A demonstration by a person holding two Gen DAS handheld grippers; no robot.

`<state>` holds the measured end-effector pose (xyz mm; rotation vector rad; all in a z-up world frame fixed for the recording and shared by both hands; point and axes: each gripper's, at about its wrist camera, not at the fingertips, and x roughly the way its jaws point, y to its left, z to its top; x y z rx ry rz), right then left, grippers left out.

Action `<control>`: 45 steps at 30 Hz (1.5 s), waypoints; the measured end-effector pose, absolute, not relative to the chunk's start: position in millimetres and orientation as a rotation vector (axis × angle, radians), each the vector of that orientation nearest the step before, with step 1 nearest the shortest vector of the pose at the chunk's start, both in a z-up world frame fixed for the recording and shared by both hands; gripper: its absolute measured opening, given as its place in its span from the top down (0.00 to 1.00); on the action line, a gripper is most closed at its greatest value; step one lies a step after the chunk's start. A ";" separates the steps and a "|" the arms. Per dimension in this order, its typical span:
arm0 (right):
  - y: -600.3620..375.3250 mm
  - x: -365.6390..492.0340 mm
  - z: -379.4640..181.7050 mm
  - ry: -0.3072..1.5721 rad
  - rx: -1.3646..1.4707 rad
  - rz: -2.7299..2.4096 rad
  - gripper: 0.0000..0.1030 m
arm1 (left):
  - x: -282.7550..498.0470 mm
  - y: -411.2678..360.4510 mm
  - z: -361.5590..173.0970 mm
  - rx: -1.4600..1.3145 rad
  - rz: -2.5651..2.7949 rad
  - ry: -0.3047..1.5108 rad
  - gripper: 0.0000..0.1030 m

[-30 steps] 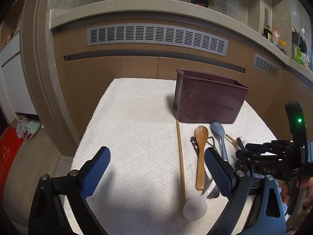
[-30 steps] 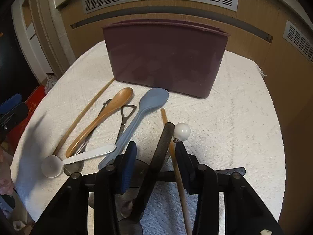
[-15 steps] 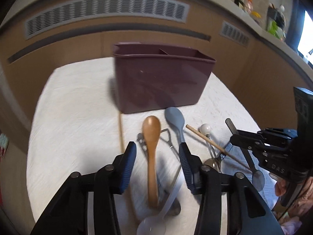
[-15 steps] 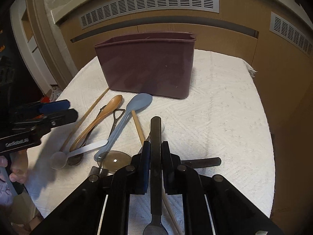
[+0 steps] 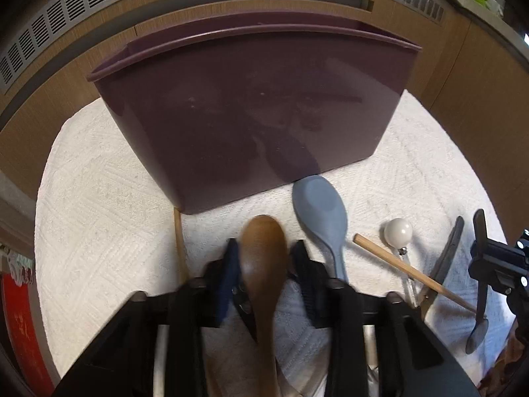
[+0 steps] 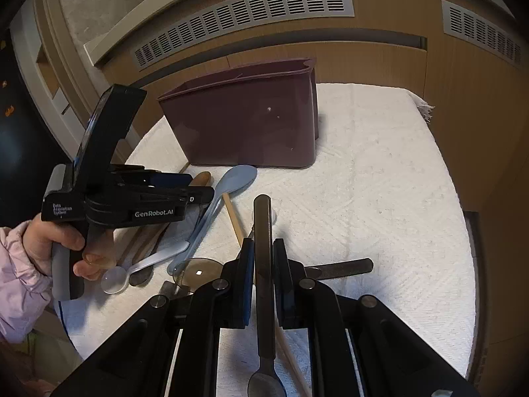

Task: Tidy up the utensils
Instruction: 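Grasp the wooden spoon with the left tool while the right tool grasps a metal spoon, then lift the wooden spoon with the left tool and drop it into the maroon caddy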

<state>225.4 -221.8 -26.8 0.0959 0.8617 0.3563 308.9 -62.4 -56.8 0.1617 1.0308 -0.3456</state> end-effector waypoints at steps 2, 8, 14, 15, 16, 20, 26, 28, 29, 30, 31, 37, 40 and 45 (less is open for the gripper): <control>-222.0 224.2 -24.5 0.854 0.097 0.352 0.91 | 291.5 -56.4 -49.4 0.118 -0.341 0.982 0.70; -220.4 209.6 -10.5 0.805 0.089 0.358 0.92 | 224.7 -32.6 -14.5 -0.049 -0.348 0.805 0.70; -213.0 194.4 6.9 0.742 0.060 0.377 0.93 | 193.8 -11.6 25.9 -0.114 -0.336 0.680 0.70; -211.9 192.7 9.6 0.732 0.056 0.378 0.94 | 191.3 -7.2 32.0 -0.110 -0.330 0.668 0.70; -210.6 191.3 11.9 0.723 0.052 0.383 0.94 | 190.6 -10.0 33.8 -0.104 -0.324 0.658 0.70; -204.2 190.4 13.7 0.726 0.013 0.394 0.94 | 191.6 -9.4 39.3 -0.104 -0.323 0.650 0.70; -193.3 200.2 -16.6 0.840 -0.085 0.415 0.86 | 187.7 -3.7 38.9 -0.113 -0.313 0.627 0.70; -185.2 203.0 -25.6 0.858 -0.105 0.445 0.86 | 187.6 -2.3 38.3 -0.126 -0.320 0.630 0.70; -181.6 206.1 -29.7 0.869 -0.109 0.451 0.86 | 187.8 -1.6 37.6 -0.128 -0.322 0.634 0.70; -178.0 210.1 -33.2 0.879 -0.110 0.463 0.86 | 188.1 -1.5 37.0 -0.130 -0.323 0.637 0.70; -174.6 215.1 -36.7 0.890 -0.109 0.474 0.85 | 188.4 -1.3 36.3 -0.133 -0.323 0.639 0.70; -159.0 241.9 -54.4 0.921 -0.137 0.462 0.76 | 189.2 0.6 32.0 -0.140 -0.321 0.660 0.70; -151.9 249.1 -63.9 0.935 -0.168 0.476 0.83 | 189.9 1.2 30.0 -0.141 -0.316 0.666 0.70; -165.0 242.6 -49.6 0.909 -0.104 0.480 0.90 | 187.1 3.9 32.9 -0.146 -0.311 0.655 0.70</control>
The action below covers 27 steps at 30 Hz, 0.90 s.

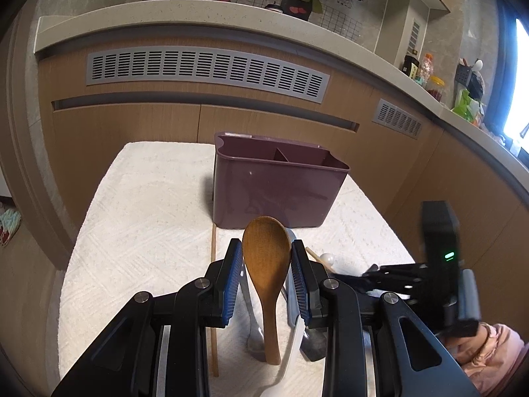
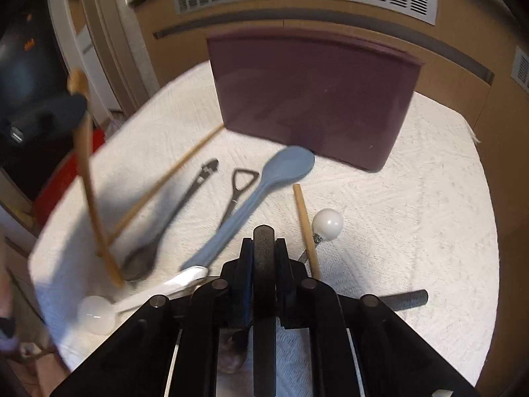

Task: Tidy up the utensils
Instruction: 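Lift the wooden spoon with the left tool and drop it into the maroon caddy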

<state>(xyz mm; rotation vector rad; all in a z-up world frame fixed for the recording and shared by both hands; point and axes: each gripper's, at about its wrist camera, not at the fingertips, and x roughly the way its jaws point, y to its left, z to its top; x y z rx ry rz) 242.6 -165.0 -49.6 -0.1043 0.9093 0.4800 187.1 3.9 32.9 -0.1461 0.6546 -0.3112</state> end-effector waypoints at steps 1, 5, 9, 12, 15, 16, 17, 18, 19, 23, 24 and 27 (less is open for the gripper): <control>-170.1 238.2 -41.2 0.888 -0.084 0.482 0.90 | 186.7 4.0 34.5 -0.149 -0.311 0.650 0.70; -191.0 221.0 -3.3 0.801 0.006 0.492 0.90 | 186.2 3.4 49.3 -0.176 -0.343 0.624 0.70; -212.3 212.1 62.4 0.618 0.082 0.480 0.90 | 196.7 1.5 96.3 -0.170 -0.385 0.526 0.70; -219.2 221.1 117.6 0.442 0.059 0.427 0.89 | 216.1 -5.2 142.3 -0.160 -0.416 0.433 0.70; -214.5 245.7 157.2 0.316 0.020 0.364 0.89 | 237.9 -15.4 175.3 -0.120 -0.385 0.347 0.70; -212.2 256.5 166.9 0.281 0.013 0.350 0.89 | 246.5 -18.5 182.2 -0.111 -0.375 0.331 0.70; -208.9 268.2 174.4 0.257 0.000 0.327 0.89 | 253.2 -19.8 186.7 -0.111 -0.370 0.323 0.70; -205.9 277.6 179.2 0.240 -0.018 0.309 0.89 | 262.5 -21.0 189.9 -0.113 -0.364 0.319 0.70; -200.4 288.5 182.2 0.234 -0.025 0.292 0.89 | 271.3 -21.5 191.3 -0.114 -0.356 0.317 0.70; -187.7 326.2 181.0 0.250 -0.024 0.275 0.89 | 301.9 -12.6 187.4 -0.122 -0.344 0.317 0.70; -184.3 335.0 177.4 0.252 -0.028 0.274 0.89 | 309.8 -11.0 183.5 -0.126 -0.342 0.324 0.70; -178.8 355.0 166.9 0.254 -0.032 0.277 0.89 | 331.0 -9.7 169.0 -0.139 -0.337 0.351 0.70</control>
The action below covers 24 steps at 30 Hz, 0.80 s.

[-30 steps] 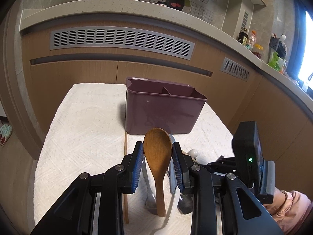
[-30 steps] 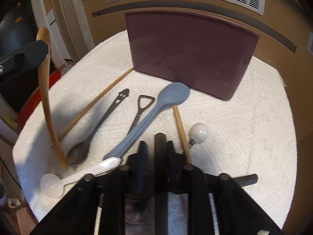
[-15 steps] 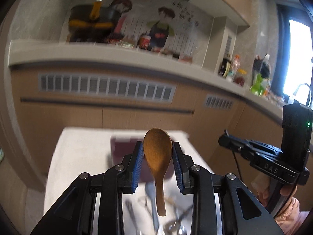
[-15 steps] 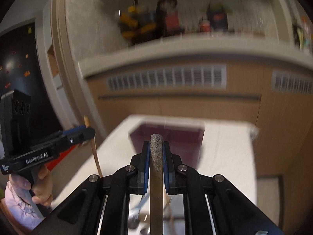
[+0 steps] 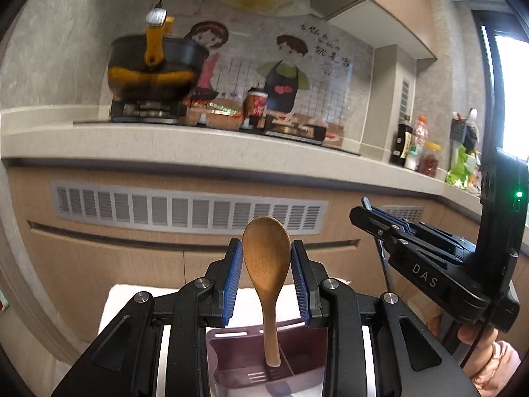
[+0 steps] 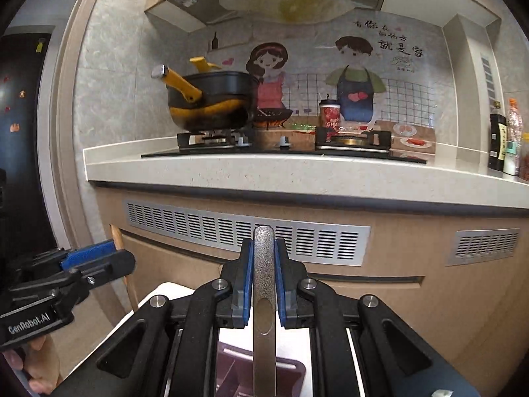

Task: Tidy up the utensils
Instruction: 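Lift the wooden spoon with the left tool and drop it into the maroon caddy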

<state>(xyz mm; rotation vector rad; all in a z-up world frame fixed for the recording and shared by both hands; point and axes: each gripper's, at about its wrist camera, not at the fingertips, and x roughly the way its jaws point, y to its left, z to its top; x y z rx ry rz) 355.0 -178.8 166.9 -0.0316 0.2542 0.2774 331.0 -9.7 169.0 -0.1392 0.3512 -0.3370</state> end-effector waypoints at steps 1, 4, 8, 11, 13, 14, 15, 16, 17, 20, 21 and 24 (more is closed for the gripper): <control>-179.2 361.1 163.2 0.253 -0.030 0.278 0.89 | 337.6 -8.9 162.3 -0.143 -0.337 0.363 0.70; -175.2 378.3 147.4 0.263 -0.032 0.274 0.89 | 355.1 -7.4 143.2 -0.158 -0.331 0.398 0.70; -172.6 395.7 129.0 0.287 -0.025 0.271 0.89 | 372.0 -5.8 119.6 -0.180 -0.329 0.441 0.70; -172.6 404.0 115.3 0.301 -0.024 0.273 0.89 | 377.4 -6.5 104.8 -0.172 -0.317 0.469 0.70; -172.9 407.4 107.7 0.315 -0.026 0.277 0.73 | 378.4 -6.8 95.8 -0.171 -0.322 0.490 0.68; -173.3 408.4 105.2 0.320 -0.026 0.284 0.67 | 379.3 -6.3 91.1 -0.174 -0.324 0.504 0.67; -174.2 407.5 102.4 0.323 -0.024 0.291 0.58 | 379.6 -6.2 88.1 -0.175 -0.325 0.515 0.63; -175.5 405.1 100.1 0.322 -0.021 0.290 0.57 | 378.9 -6.0 85.1 -0.175 -0.326 0.524 0.63; -176.9 400.8 98.4 0.322 -0.023 0.284 0.57 | 377.7 -5.6 83.4 -0.173 -0.324 0.529 0.63; -181.1 383.7 95.8 0.322 -0.048 0.265 0.52 | 367.4 -2.0 79.9 -0.167 -0.314 0.542 0.62; -183.9 375.2 95.0 0.318 -0.053 0.249 0.43 | 361.0 1.1 78.1 -0.170 -0.305 0.548 0.60; -194.9 343.1 90.5 0.290 -0.064 0.203 0.11 | 339.7 12.6 71.5 -0.168 -0.270 0.563 0.49</control>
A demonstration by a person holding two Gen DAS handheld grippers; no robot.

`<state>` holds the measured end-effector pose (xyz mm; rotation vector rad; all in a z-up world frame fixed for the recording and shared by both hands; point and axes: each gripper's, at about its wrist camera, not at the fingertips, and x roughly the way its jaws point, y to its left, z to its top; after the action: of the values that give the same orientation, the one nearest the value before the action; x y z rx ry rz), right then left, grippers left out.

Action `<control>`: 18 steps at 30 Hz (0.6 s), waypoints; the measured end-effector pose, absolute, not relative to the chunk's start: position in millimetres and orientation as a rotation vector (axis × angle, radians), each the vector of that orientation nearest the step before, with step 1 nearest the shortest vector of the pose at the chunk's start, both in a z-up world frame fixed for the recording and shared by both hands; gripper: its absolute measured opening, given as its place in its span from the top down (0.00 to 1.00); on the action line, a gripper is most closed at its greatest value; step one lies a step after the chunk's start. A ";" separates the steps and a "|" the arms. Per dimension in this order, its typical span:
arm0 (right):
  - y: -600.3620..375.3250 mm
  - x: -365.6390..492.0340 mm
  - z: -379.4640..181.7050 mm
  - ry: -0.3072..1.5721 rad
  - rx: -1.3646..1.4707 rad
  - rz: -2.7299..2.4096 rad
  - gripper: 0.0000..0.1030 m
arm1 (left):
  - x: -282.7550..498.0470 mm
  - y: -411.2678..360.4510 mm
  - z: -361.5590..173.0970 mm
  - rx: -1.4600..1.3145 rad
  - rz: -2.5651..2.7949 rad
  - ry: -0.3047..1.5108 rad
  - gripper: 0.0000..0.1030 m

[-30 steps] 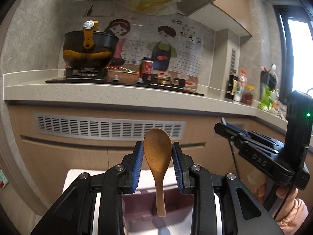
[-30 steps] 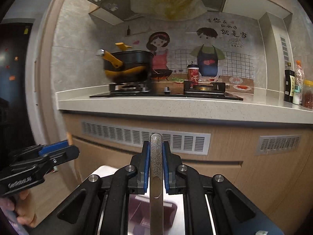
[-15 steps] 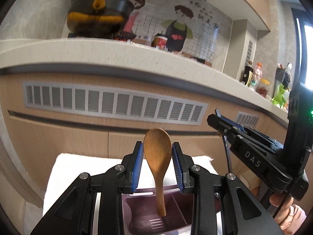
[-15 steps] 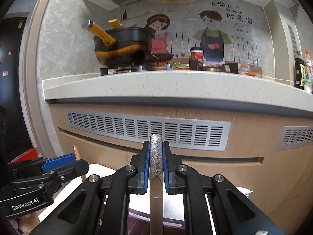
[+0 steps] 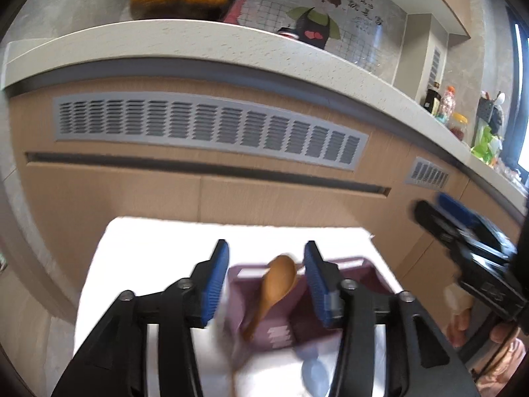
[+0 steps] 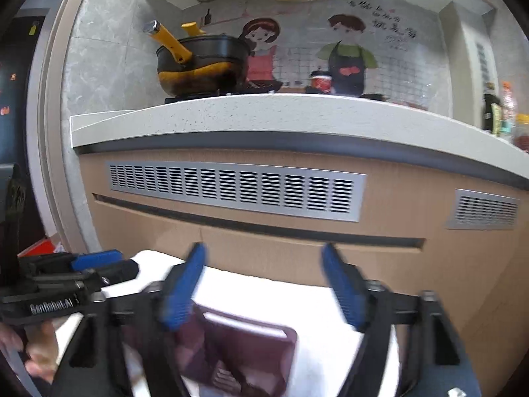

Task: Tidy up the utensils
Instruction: 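Lift the wooden spoon with the left tool and drop it into the maroon caddy, then grasp the long wooden stick with the left tool while the right tool grasps the grey spoon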

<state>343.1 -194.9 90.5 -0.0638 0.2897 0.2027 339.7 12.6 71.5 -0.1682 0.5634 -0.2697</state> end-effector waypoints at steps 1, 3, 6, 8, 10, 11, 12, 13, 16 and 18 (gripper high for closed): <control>-197.9 333.2 88.3 0.275 -0.068 0.185 0.05 | 331.6 16.5 67.3 -0.163 -0.249 0.576 0.49; -202.2 310.4 80.9 0.249 -0.096 0.135 0.01 | 318.4 24.0 59.5 -0.163 -0.235 0.609 0.49; -199.4 288.8 67.2 0.281 -0.181 0.101 0.00 | 299.9 29.5 39.1 -0.169 -0.227 0.687 0.49; -196.3 278.2 51.1 0.350 -0.228 0.107 0.00 | 289.9 28.3 22.9 -0.157 -0.224 0.735 0.49; -194.0 271.0 34.4 0.407 -0.252 0.107 0.00 | 281.8 23.2 1.1 -0.129 -0.222 0.799 0.49; -192.4 268.1 26.0 0.434 -0.269 0.103 0.00 | 278.9 20.4 -7.4 -0.117 -0.224 0.824 0.49; -190.6 265.2 17.6 0.462 -0.285 0.099 0.00 | 275.8 16.9 -18.5 -0.103 -0.223 0.856 0.49; -189.3 261.6 9.2 0.490 -0.296 0.100 0.00 | 273.4 15.2 -27.7 -0.097 -0.219 0.882 0.49; -188.5 250.9 -10.8 0.549 -0.288 0.121 0.00 | 265.3 13.5 -51.3 -0.112 -0.220 0.948 0.54; -188.2 246.7 -20.3 0.576 -0.272 0.115 0.00 | 258.8 10.2 -58.1 -0.112 -0.231 0.964 0.67</control>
<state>246.7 -188.2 -20.3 -0.2725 0.5764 0.1152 258.8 10.2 -58.1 -0.1120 0.9644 -0.2314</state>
